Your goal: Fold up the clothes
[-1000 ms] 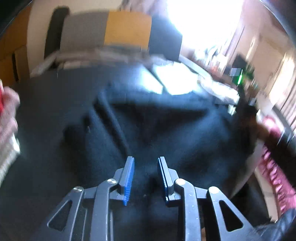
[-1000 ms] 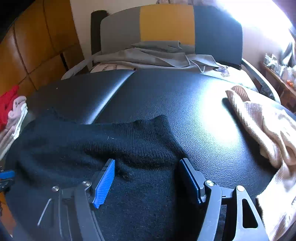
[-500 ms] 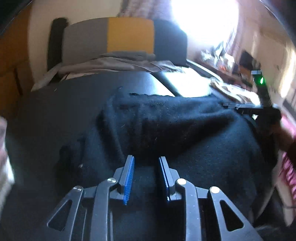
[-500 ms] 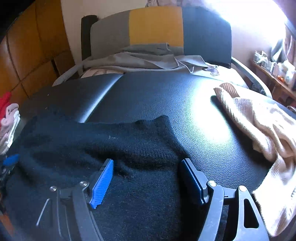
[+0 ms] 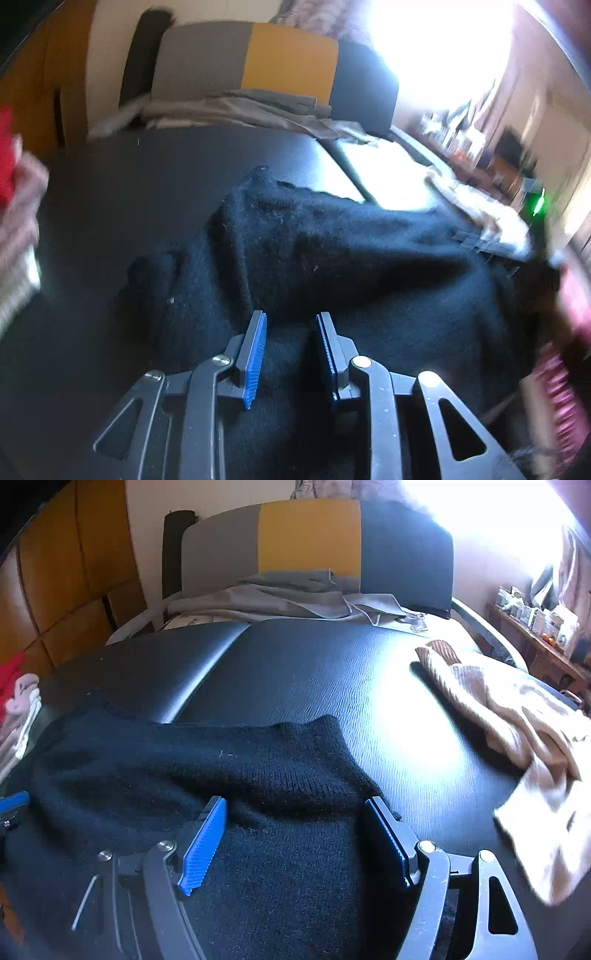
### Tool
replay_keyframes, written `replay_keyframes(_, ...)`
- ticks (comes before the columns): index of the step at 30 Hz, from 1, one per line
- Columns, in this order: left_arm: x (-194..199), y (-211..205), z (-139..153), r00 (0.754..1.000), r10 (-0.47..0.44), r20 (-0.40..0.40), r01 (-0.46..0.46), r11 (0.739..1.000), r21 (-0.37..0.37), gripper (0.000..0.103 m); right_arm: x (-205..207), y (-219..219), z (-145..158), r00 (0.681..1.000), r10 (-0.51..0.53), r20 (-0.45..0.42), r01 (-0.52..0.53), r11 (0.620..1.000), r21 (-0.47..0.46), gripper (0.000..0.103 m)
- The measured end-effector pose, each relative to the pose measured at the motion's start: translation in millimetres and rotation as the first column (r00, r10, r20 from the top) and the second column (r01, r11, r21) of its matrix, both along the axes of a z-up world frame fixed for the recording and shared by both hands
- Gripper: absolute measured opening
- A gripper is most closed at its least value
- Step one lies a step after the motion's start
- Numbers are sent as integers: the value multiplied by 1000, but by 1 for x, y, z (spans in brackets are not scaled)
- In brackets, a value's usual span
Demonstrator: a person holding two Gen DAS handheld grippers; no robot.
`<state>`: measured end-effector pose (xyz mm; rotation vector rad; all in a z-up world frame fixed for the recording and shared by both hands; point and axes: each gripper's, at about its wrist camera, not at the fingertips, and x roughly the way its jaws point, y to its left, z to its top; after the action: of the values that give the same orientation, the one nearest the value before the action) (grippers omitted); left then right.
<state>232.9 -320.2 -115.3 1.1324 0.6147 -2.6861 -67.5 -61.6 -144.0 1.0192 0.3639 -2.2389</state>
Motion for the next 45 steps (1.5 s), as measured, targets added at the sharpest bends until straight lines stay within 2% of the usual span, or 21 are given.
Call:
replay_keyframes(3, 20, -26, 12, 998, 64, -13, -64, 998, 23, 44, 10, 5, 0, 1000, -11, -17, 11, 1000, -2, 79)
replay_keyframes(4, 25, -40, 12, 997, 80, -2, -80, 995, 53, 49, 11, 6, 0, 1000, -11, -16, 11, 1000, -8, 81)
replay_keyframes(5, 30, -55, 12, 995, 95, 12, -95, 991, 90, 50, 11, 7, 0, 1000, -9, -13, 9, 1000, -15, 81)
replay_keyframes(11, 29, -83, 11, 996, 70, 55, -78, 984, 159, 54, 12, 6, 0, 1000, 7, -4, -7, 1000, -24, 87)
replay_keyframes(12, 29, -87, 11, 996, 65, 61, -74, 983, 169, 56, 12, 6, 0, 1000, 9, -4, -9, 1000, -23, 88)
replay_keyframes(14, 16, -84, 10, 998, 17, 66, -28, 985, 170, 70, 13, 5, -1, 1000, 11, -3, -11, 1000, -23, 89)
replay_keyframes(19, -21, -79, -11, 986, -59, 155, 33, 985, 168, 70, 12, 6, -1, 1000, 20, 7, -20, 999, -35, 91)
replay_keyframes(24, -37, -82, -22, 987, -79, 140, 49, 978, 203, 70, 11, 7, -2, 999, 31, 21, -30, 998, -51, 94)
replay_keyframes(25, -37, -84, -23, 989, -77, 123, 45, 970, 239, 69, 11, 7, -2, 999, 33, 22, -32, 998, -53, 94)
replay_keyframes(27, -38, -85, -25, 990, -72, 119, 38, 962, 271, 55, 12, 7, -2, 999, 37, 22, -35, 998, -55, 95)
replay_keyframes(28, -38, -86, -25, 990, -70, 125, 33, 961, 275, 34, 11, 7, -2, 999, 39, 23, -38, 998, -57, 96)
replay_keyframes(29, -37, -87, -26, 990, -75, 119, 35, 951, 307, 23, 11, 7, -2, 999, 42, 25, -41, 997, -58, 96)
replay_keyframes(31, -34, -87, -29, 992, -61, 109, 22, 945, 327, 23, 11, 7, -2, 998, 49, 28, -47, 997, -60, 99)
replay_keyframes(36, -34, -89, -26, 992, -18, 123, -20, 951, 307, 23, 11, 7, -1, 997, 71, 42, -68, 995, -72, 103)
replay_keyframes(38, -33, -90, -22, 990, -8, 139, -31, 962, 271, 23, 12, 9, 5, 989, 136, 59, -129, 985, -113, 103)
replay_keyframes(41, -34, -93, -18, 987, -2, 161, -37, 971, 237, 22, 18, 17, 25, 970, 242, 27, -236, 962, -136, 103)
replay_keyframes(45, -39, -94, -14, 982, -11, 191, -29, 978, 206, 22, 32, 29, 50, 910, 413, 36, -404, 902, -152, 103)
